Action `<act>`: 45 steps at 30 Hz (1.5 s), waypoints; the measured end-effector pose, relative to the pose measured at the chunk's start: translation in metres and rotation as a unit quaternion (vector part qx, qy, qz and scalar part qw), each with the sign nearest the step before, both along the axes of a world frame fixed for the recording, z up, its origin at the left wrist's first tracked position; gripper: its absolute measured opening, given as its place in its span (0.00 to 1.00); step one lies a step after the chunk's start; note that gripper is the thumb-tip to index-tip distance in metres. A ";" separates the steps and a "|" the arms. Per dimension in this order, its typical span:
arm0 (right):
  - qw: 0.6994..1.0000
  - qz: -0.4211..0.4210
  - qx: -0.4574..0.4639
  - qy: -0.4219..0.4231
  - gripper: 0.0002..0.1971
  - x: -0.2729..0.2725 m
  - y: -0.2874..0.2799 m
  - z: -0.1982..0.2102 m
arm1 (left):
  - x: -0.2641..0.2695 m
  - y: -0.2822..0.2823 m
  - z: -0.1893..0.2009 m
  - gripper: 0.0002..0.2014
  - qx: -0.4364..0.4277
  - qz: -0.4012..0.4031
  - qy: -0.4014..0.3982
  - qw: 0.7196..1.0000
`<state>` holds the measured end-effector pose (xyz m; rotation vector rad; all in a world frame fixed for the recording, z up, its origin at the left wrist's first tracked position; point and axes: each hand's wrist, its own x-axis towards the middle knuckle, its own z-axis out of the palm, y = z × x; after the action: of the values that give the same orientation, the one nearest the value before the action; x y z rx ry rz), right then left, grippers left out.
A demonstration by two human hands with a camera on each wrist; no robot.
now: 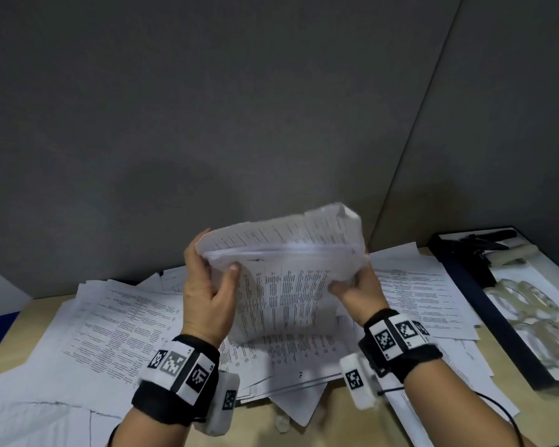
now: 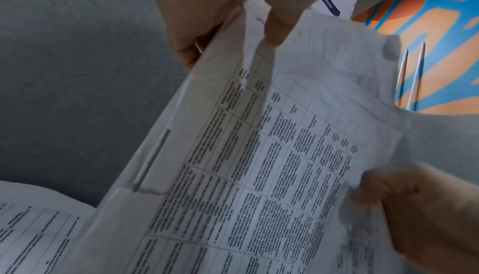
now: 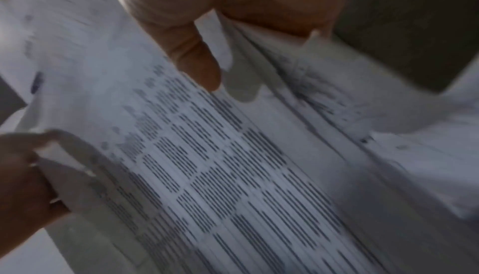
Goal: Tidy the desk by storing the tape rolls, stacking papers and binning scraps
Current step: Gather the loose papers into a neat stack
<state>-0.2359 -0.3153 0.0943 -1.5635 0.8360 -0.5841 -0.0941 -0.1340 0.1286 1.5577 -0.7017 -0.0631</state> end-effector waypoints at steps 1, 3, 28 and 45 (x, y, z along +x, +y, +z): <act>0.999 0.010 0.004 0.031 0.32 -0.001 -0.001 -0.007 | 0.000 0.000 0.001 0.27 -0.007 -0.003 -0.009 1.000; 0.996 0.027 -0.012 0.078 0.24 -0.004 -0.002 -0.015 | 0.000 -0.001 0.004 0.25 -0.024 -0.009 -0.021 0.999; 0.961 -0.142 0.187 -0.147 0.14 0.000 -0.007 0.012 | 0.010 0.038 -0.060 0.53 0.072 -0.014 0.341 0.937; 0.930 -0.272 0.161 0.186 0.42 -0.046 -0.011 -0.080 | -0.012 0.063 -0.154 0.12 0.244 0.052 0.471 0.846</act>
<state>-0.2817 -0.3267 0.0146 -1.1450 1.5996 -0.5097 -0.1060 -0.0714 -0.0252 1.7735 0.2131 -0.9258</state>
